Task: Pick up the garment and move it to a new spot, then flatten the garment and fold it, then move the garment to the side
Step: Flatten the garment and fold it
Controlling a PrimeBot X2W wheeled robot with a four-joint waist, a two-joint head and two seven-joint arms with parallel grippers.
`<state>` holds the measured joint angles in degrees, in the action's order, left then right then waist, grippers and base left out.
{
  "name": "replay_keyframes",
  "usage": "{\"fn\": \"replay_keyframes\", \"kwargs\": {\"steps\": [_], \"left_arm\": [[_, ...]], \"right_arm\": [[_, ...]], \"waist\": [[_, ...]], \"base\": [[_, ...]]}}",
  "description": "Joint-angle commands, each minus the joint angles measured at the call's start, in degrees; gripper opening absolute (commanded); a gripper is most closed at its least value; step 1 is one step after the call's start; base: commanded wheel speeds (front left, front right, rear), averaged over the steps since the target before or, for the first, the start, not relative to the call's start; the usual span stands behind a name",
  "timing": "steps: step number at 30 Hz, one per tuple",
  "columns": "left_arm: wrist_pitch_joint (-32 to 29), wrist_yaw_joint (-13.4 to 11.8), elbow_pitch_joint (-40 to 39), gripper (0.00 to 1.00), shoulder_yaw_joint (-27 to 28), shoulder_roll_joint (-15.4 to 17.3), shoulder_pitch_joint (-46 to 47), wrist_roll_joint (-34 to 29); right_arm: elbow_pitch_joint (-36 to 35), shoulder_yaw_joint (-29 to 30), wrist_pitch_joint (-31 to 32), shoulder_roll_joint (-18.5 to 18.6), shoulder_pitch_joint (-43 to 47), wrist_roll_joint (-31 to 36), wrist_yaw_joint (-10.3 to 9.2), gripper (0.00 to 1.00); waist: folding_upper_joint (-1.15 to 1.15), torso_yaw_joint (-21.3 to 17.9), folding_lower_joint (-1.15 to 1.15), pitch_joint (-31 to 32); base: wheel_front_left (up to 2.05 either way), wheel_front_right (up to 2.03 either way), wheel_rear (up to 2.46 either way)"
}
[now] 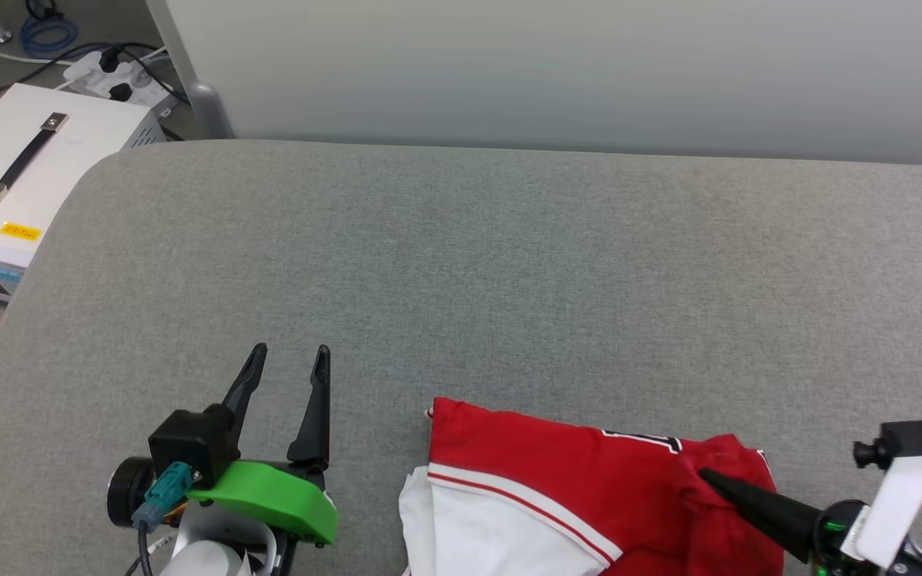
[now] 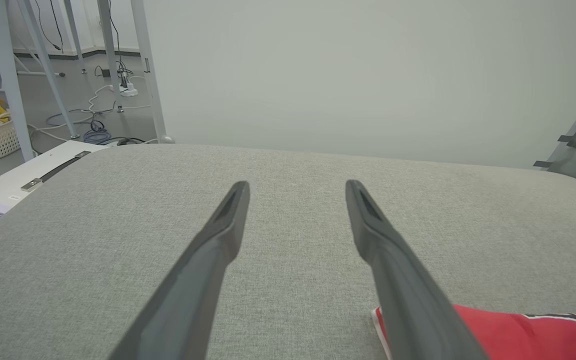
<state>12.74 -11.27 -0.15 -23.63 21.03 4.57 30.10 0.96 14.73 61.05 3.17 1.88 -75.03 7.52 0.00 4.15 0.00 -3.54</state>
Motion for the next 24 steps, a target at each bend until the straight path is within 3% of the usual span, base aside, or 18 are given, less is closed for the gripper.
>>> {"fn": "replay_keyframes", "kwargs": {"steps": [1, 12, 18, 24], "left_arm": [[-0.13, 0.19, 0.05, 1.0, -0.08, -0.28, 1.18, -0.76], [0.37, 0.32, 0.1, 1.0, -0.36, -1.34, 4.19, -1.07], [0.97, 0.71, 0.46, 1.0, -0.55, -2.24, 5.63, -1.31], [1.5, 1.15, 1.27, 1.0, -0.62, -2.94, 6.38, -1.65]], "right_arm": [[0.29, -2.55, -0.71, -0.25, -1.27, -2.92, -0.03, 0.0], [2.23, -20.56, -10.85, -0.28, -5.92, -9.69, -0.03, 0.0], [4.98, -26.48, -14.77, -0.28, -8.11, -7.35, -0.03, 0.0], [7.79, -28.81, -17.76, -0.22, -8.64, -3.5, -0.03, 0.0]], "waist": [[0.0, 1.05, 0.0, -0.62], [0.0, 4.65, 0.0, -4.31], [0.0, 5.66, 0.0, -6.93], [0.0, 5.59, 0.0, -8.42]], "base": [[0.0, 0.0, 0.0], [0.0, 0.0, 0.0], [0.0, 0.0, 0.0], [0.0, 0.0, 0.0]]}}
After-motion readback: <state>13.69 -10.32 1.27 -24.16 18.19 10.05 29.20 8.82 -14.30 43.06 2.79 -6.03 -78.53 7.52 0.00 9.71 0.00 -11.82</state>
